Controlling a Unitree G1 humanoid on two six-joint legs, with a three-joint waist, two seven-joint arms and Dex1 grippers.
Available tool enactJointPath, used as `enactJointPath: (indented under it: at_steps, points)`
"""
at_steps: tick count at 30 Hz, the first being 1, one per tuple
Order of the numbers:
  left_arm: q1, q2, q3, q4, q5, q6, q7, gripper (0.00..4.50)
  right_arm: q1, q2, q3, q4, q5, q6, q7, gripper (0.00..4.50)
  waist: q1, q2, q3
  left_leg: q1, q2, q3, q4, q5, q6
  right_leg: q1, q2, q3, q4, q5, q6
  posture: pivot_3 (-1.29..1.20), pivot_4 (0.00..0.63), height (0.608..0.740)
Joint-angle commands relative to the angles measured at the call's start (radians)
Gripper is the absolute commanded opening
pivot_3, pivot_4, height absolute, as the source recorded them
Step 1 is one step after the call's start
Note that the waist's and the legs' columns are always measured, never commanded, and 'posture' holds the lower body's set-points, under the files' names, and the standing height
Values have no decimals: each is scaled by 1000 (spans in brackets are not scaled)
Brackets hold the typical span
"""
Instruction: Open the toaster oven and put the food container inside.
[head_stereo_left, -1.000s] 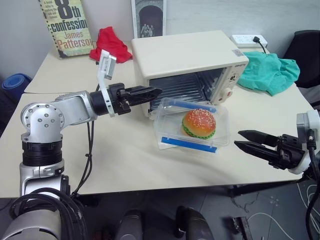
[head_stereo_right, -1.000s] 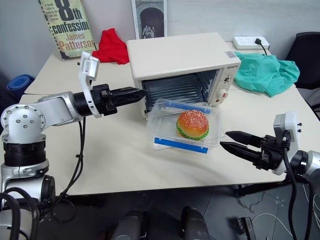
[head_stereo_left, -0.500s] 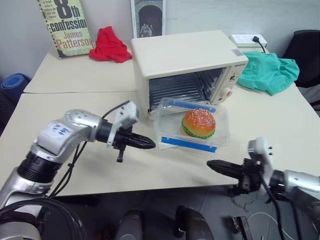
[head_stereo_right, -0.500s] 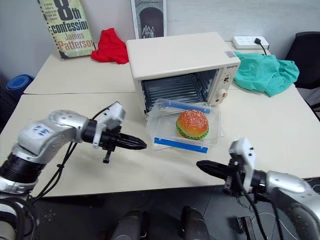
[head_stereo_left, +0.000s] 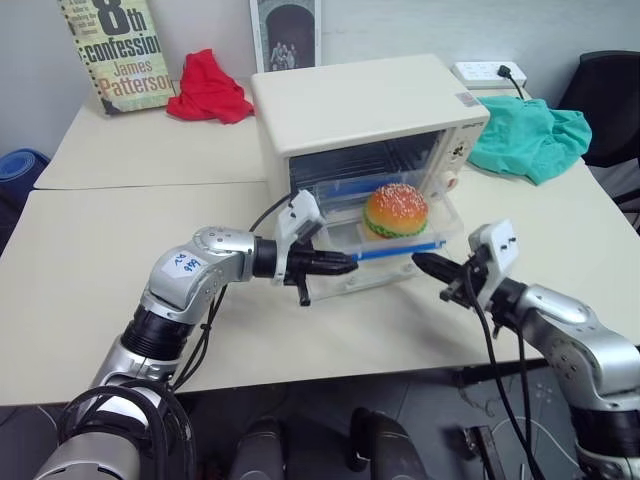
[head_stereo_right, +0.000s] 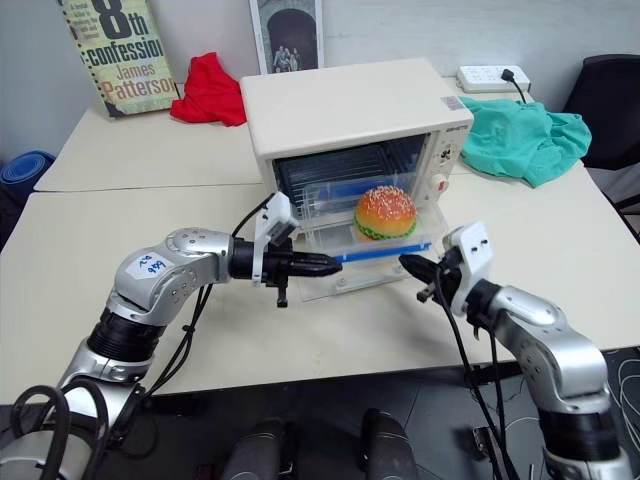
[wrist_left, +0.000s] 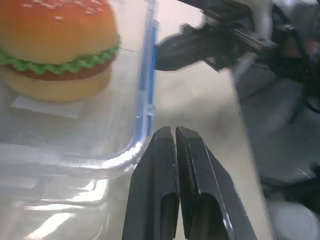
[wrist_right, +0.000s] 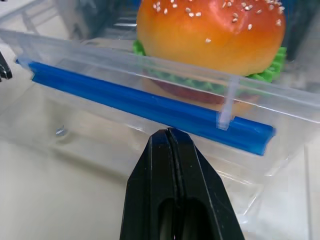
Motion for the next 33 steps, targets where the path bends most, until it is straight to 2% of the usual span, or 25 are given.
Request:
enactJointPath:
  at_steps: [1,6,14,20,23,26,30,33]
  points:
    - [16,-45,42,-47,30,16,105,156,-96,38,15,110,-81,-84,-36,0,-4,0,0,1,0,0,0,0,0,0,0,0,2,0,0,0,150,740]
    - [-17,-119,126,1,52,43,240,156,-238,121,33,270,-134,-153,-39,0,-7,0,0,0,0,0,0,4,-5,-2,0,0,5,0,-1,0,150,740]
    - [-98,-170,210,186,135,-61,373,156,-420,224,34,490,-189,-254,-34,0,-19,0,0,0,0,1,-1,4,-6,-2,0,0,8,0,-1,0,150,740]
    - [-65,-136,197,75,55,32,255,156,-447,231,33,511,-195,-264,-2,0,-26,0,0,0,0,0,-1,5,-6,-2,0,0,9,0,-1,0,150,740]
    - [-24,-67,246,-33,-36,106,171,156,-379,191,16,384,-154,-191,26,0,-26,1,0,0,0,1,-2,5,-6,-3,0,0,8,0,-1,0,150,740]
    - [24,35,340,-124,-157,169,70,737,-260,130,-9,175,-75,-70,58,0,-26,1,0,-1,1,0,-4,4,-7,-4,0,0,8,0,-1,0,150,740]
    - [113,241,479,-188,-287,214,-97,1999,-26,25,-52,-129,66,98,103,0,-27,1,0,0,1,0,-4,4,-7,-4,0,0,8,-1,-2,0,150,740]
    - [173,383,548,-197,-334,222,-196,2882,141,-23,-76,-268,117,152,104,0,-25,1,0,0,1,0,-4,3,-7,-3,0,-1,8,-1,-3,0,150,740]
